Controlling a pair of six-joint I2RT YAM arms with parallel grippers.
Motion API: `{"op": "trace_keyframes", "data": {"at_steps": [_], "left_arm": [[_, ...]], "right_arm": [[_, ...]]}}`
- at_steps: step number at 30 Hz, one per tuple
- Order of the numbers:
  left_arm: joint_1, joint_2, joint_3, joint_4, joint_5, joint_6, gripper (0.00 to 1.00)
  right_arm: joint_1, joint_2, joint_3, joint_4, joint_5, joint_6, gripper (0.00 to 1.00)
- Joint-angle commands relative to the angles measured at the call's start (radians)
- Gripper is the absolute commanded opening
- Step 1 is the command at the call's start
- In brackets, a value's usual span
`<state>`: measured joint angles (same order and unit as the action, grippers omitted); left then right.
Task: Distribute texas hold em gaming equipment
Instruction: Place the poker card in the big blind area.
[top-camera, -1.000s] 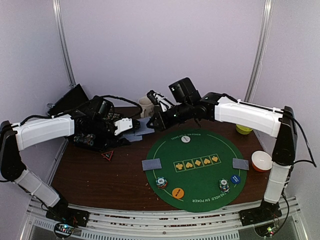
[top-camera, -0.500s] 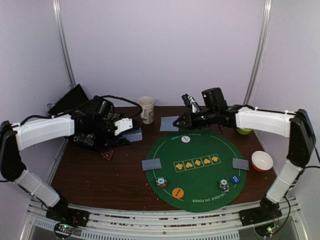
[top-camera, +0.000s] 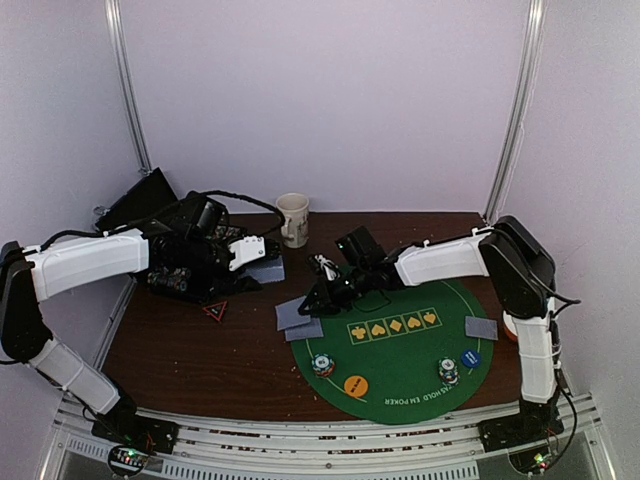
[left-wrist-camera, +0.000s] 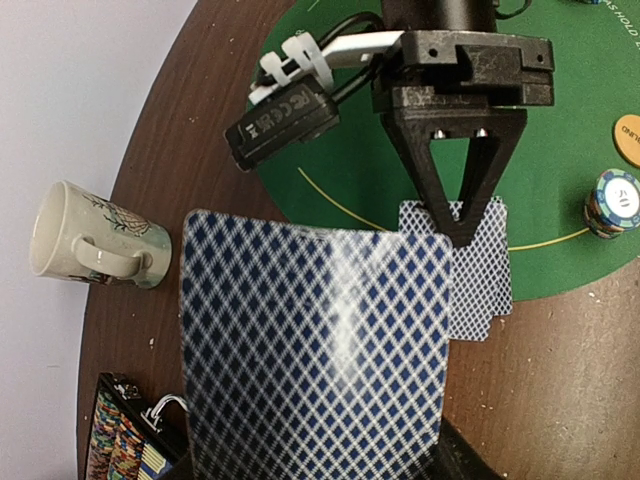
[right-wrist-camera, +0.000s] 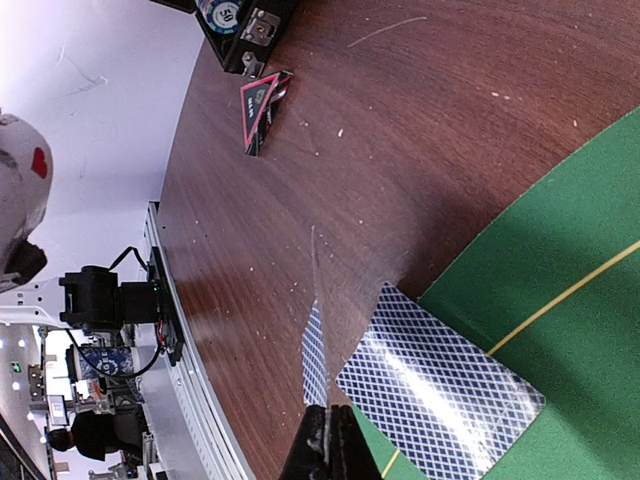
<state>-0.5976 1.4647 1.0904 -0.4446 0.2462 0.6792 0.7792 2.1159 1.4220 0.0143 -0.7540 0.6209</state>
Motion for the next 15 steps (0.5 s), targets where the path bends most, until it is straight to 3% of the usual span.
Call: {"op": "trace_keyframes", "data": {"at_steps": [1, 15], "left_arm": [[-0.005, 0.000, 0.015, 0.037, 0.011, -0.007, 0.53], [-0.004, 0.005, 0.010, 0.036, -0.002, -0.006, 0.53]], "right_arm": [[-0.003, 0.039, 0.053, -0.010, -0.041, 0.002, 0.00], [0.006, 0.116, 0.114, -0.119, -0.054, -0.049, 0.00]]}}
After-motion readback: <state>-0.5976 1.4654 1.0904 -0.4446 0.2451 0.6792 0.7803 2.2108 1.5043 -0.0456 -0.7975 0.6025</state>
